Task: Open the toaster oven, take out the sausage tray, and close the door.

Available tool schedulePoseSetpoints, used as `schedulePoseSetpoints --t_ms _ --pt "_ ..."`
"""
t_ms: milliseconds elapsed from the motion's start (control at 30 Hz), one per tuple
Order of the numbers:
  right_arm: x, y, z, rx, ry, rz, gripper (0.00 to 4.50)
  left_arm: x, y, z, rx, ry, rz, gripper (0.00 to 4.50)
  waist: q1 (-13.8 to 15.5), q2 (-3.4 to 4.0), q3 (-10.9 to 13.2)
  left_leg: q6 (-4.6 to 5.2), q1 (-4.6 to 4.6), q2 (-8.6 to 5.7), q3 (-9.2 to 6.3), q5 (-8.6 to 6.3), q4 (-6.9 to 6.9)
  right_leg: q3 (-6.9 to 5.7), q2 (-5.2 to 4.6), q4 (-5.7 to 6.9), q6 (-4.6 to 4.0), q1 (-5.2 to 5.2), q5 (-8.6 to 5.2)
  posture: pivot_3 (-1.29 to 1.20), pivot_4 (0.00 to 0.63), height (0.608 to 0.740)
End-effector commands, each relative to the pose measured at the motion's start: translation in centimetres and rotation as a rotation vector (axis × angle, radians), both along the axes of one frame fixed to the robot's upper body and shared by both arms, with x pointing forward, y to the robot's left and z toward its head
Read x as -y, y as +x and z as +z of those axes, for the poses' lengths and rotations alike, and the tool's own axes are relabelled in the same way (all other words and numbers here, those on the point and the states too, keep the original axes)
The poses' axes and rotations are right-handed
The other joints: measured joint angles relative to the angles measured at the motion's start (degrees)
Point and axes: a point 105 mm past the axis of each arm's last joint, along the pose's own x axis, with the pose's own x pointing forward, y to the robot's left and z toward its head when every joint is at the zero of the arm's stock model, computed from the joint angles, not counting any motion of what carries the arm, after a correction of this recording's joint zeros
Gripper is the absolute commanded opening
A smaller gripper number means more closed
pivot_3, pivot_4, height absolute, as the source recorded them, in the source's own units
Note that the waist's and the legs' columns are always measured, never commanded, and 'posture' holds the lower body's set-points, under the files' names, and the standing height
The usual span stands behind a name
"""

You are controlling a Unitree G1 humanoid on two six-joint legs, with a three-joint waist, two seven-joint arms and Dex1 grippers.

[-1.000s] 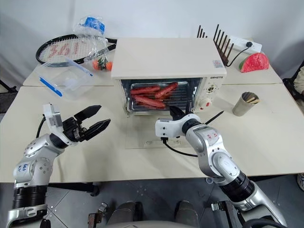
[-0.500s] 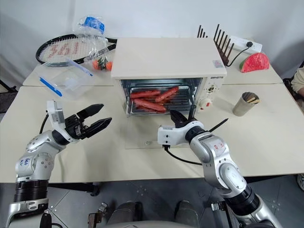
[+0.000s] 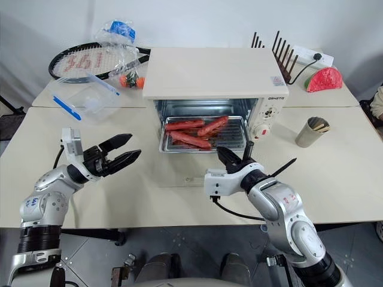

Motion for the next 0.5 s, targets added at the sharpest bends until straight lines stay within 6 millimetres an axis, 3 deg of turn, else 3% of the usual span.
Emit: schedulePoseSetpoints --t_ms 33,500 --pt "-0.6 -1.8 2.9 0.132 0.023 0.058 0.0 0.0 -0.1 0.9 0.023 -0.018 -0.02 4.47 0.0 0.0 0.0 0.0 0.01 0.0 0.0 0.0 0.0 0.0 0.01 0.0 0.0 0.0 0.0 0.0 0.15 0.74" --pt "-0.8 -3.7 1.8 0.108 0.02 0.13 0.0 0.8 -0.2 0.4 -0.042 -0.015 -0.078 4.47 0.1 0.0 0.0 0.0 0.06 0.01 0.03 0.0 0.01 0.02 0.0 0.01 0.0 0.04 0.0 0.0 0.15 0.74"
